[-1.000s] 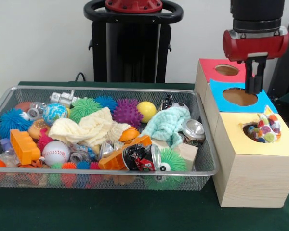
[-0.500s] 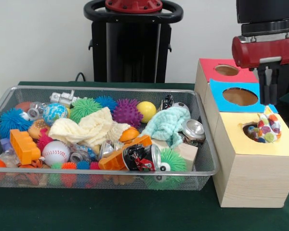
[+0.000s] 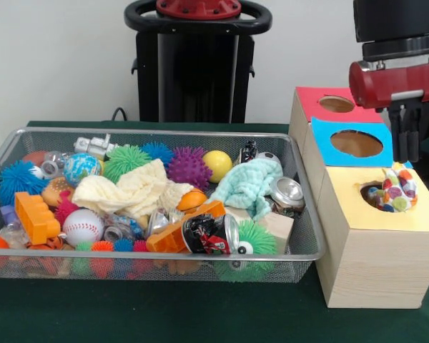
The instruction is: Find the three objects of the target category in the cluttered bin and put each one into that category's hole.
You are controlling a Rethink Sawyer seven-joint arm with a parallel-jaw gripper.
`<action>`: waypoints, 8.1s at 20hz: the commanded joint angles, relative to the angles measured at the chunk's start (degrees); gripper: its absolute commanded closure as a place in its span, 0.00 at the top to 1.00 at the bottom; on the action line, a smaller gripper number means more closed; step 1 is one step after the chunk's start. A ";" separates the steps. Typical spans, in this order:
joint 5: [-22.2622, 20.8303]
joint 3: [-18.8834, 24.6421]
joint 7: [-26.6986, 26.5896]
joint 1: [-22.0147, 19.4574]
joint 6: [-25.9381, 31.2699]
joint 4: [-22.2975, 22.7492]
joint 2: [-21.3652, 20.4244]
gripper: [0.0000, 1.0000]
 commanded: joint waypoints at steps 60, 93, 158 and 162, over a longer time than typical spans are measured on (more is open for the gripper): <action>-1.56 -2.47 5.42 1.92 4.44 -2.97 12.20 0.00; 1.84 0.09 7.87 2.26 10.78 -3.64 11.32 0.00; -3.44 -13.26 8.72 10.23 23.19 -15.15 9.13 0.00; -3.87 -13.78 8.53 10.60 22.88 -15.54 9.57 0.00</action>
